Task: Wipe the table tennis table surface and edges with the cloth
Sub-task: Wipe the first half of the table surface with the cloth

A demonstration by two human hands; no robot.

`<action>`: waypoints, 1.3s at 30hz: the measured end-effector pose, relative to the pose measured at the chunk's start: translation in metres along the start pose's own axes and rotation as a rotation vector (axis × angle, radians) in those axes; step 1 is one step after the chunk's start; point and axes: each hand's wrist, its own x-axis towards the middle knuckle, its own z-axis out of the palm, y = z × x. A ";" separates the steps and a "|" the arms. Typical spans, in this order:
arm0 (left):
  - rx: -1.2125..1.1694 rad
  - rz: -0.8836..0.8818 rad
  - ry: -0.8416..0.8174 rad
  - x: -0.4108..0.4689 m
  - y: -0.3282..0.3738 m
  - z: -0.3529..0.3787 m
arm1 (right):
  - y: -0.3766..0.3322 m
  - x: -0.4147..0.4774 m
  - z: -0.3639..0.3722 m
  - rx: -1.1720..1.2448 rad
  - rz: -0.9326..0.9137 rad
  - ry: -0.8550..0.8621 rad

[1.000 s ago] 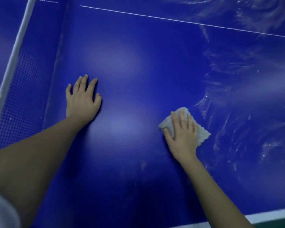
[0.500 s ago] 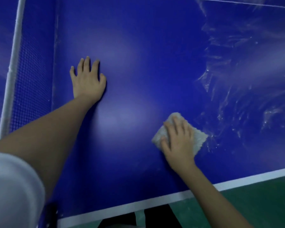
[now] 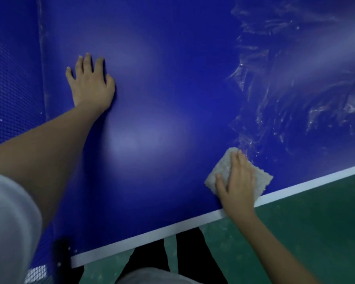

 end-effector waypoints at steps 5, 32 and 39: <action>0.003 0.006 -0.005 -0.002 0.000 -0.001 | -0.079 -0.052 0.036 -0.153 -0.445 -0.113; -0.054 0.231 0.072 -0.008 0.177 0.030 | 0.060 0.212 -0.055 -0.052 -0.138 0.085; -0.014 0.115 0.051 0.018 0.207 0.043 | 0.054 0.206 -0.045 -0.224 -1.174 -0.235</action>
